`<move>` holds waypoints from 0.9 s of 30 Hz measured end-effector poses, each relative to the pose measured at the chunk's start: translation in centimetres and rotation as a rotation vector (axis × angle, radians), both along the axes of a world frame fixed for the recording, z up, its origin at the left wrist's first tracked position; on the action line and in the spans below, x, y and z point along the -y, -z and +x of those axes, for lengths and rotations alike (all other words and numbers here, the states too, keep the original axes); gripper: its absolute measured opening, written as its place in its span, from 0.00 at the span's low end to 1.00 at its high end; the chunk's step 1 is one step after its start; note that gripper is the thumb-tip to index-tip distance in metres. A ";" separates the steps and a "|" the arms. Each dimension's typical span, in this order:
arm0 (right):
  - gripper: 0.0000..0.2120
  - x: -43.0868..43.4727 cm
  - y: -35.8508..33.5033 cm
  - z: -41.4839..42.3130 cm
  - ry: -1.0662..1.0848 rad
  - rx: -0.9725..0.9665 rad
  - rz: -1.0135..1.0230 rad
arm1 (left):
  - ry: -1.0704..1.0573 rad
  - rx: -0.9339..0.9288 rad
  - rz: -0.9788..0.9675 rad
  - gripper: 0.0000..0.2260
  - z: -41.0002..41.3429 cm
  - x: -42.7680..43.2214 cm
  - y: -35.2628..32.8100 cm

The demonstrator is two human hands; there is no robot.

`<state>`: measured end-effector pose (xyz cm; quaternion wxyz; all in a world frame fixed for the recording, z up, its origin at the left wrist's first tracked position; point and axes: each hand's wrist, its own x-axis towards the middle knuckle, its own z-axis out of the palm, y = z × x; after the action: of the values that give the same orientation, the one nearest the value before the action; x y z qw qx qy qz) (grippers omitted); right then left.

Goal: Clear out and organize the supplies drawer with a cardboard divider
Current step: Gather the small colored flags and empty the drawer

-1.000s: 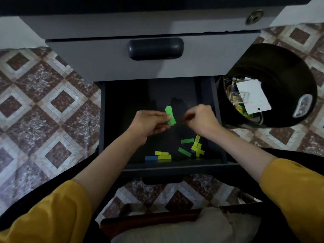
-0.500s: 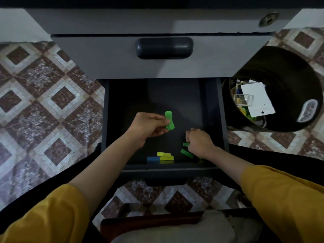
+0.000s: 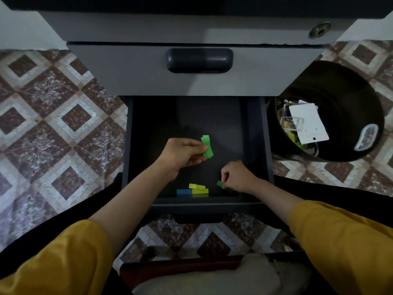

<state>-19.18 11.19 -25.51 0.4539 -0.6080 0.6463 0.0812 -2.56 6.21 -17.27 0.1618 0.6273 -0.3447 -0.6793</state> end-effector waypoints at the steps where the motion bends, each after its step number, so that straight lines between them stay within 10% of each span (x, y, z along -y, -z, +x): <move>1: 0.09 -0.2 0.3 0.2 -0.024 -0.032 -0.024 | -0.005 -0.014 0.001 0.03 0.0 0.0 0.0; 18: 0.04 -0.5 0.0 1.3 -0.222 -0.254 -0.133 | 0.020 -0.019 -0.060 0.03 -0.1 0.0 -0.2; 27: 0.14 0.9 -2.2 0.4 0.280 0.105 -0.274 | 0.019 -0.017 -0.118 0.04 0.1 -0.6 -0.4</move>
<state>-18.78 10.29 -23.28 0.4067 -0.5717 0.7050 -0.1031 -2.51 6.76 -16.85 0.1951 0.6075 -0.3888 -0.6646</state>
